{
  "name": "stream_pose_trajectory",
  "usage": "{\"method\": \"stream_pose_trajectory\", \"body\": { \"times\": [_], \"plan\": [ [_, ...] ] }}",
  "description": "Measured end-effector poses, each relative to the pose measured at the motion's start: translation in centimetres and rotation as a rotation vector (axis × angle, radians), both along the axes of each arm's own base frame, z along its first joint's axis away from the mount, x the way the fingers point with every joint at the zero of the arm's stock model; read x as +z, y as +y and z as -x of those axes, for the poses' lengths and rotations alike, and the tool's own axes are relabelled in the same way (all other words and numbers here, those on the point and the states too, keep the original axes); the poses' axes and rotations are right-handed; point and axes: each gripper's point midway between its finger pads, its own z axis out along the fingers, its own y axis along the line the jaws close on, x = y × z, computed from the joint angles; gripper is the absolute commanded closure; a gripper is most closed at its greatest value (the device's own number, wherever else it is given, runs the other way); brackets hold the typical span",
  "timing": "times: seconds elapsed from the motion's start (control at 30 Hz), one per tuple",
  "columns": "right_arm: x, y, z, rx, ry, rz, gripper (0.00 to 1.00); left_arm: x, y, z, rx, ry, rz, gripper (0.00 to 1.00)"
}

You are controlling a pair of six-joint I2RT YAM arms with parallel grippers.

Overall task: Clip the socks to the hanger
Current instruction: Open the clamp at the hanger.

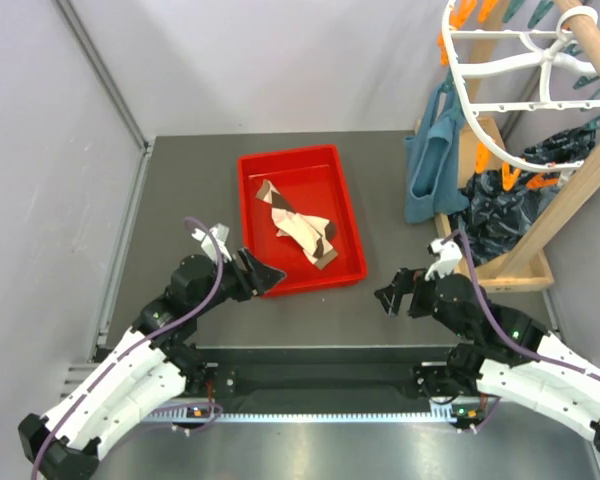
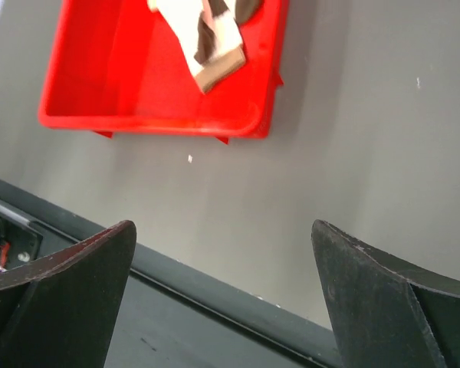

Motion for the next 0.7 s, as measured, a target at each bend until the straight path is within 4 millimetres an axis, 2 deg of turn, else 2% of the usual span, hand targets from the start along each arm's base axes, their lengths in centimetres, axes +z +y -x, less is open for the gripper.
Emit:
{"method": "stream_pose_trajectory", "body": {
  "times": [0.07,0.1,0.3,0.43,0.57,0.7],
  "plan": [
    [0.8,0.3,-0.2,0.004,-0.015,-0.009,0.02,0.6,0.1,-0.4,0.011,-0.023,-0.002,0.45],
    [1.1,0.4,-0.3,0.008,-0.023,-0.016,0.02,0.6,0.2,-0.4,0.013,-0.029,-0.005,0.47],
    [1.6,1.3,-0.5,0.043,-0.055,-0.035,0.04,0.2,0.2,-0.8,0.023,-0.029,-0.024,0.5],
    [1.4,1.7,-0.6,0.06,-0.052,-0.017,0.05,-0.3,0.0,-1.8,0.028,-0.004,-0.079,0.5],
    [0.8,2.0,-0.9,0.062,-0.025,0.028,0.08,-0.2,-0.8,-4.2,0.042,0.017,-0.156,0.48],
    [1.3,2.2,-1.2,0.064,-0.023,0.053,0.09,-0.3,-1.6,-7.7,0.067,0.038,-0.272,0.49]
  ]
}}
